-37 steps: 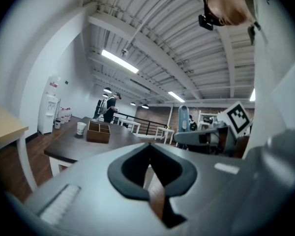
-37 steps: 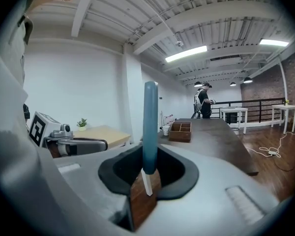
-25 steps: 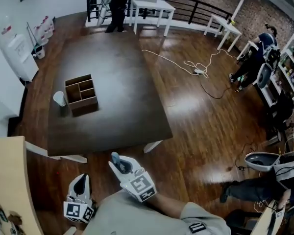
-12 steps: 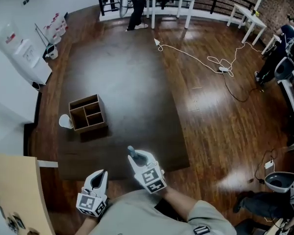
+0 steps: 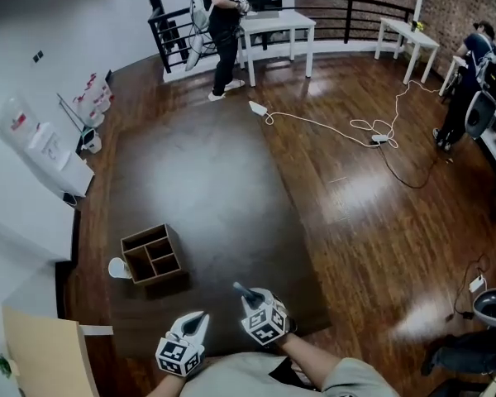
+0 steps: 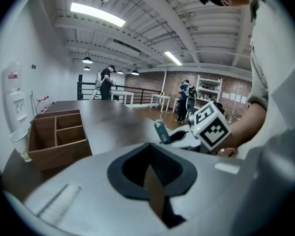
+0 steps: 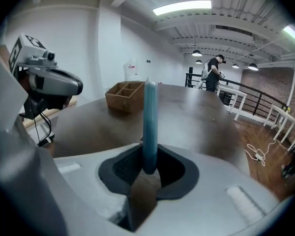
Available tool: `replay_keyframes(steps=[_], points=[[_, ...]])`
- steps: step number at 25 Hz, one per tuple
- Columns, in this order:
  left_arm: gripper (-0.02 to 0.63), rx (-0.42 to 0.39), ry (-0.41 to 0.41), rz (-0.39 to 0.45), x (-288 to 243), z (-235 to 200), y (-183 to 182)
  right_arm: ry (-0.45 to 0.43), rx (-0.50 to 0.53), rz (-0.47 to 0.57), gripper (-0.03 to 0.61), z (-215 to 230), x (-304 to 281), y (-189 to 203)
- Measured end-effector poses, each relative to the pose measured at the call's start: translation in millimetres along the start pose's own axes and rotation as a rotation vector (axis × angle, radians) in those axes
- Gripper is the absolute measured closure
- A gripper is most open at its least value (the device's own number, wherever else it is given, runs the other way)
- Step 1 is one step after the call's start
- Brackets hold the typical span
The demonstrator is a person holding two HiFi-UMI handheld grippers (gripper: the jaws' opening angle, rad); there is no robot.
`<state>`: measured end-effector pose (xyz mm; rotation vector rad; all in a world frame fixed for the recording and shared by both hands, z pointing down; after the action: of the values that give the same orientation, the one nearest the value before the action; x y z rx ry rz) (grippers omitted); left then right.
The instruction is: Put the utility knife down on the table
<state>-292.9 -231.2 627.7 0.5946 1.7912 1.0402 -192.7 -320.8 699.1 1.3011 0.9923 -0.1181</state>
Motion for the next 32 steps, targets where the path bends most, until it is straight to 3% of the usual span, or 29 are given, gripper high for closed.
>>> replay_keyframes(steps=[4,10,20,27,32], points=[[0.612,0.025,-0.003,-0.036,-12,-11,6,0.030,0.055,-0.056,0.508,12,-20,19],[0.612,0.097,0.010,-0.075,-18,-16,17,-0.010,0.092,-0.147,0.508,6,-36,33],[0.612,0.099,0.031,-0.087,-28,-19,13,-0.070,0.176,-0.229,0.508,0,-42,33],[0.612,0.119,0.030,-0.078,-28,-18,15,-0.079,0.167,-0.265,0.485,5,-42,33],[0.612,0.142,0.029,-0.072,-25,-15,18,-0.060,0.095,-0.274,0.462,15,-33,37]])
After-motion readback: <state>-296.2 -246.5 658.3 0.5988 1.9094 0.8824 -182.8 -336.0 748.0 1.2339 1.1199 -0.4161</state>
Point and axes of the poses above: the fingertips, and each gripper's own axes: x backward along the fingers, z to its right, y out of its underside, the point moved 2 cm from there along x, backward along the fingers, and after that the axes turned 3 degrees about y, right-handed, at the moved point
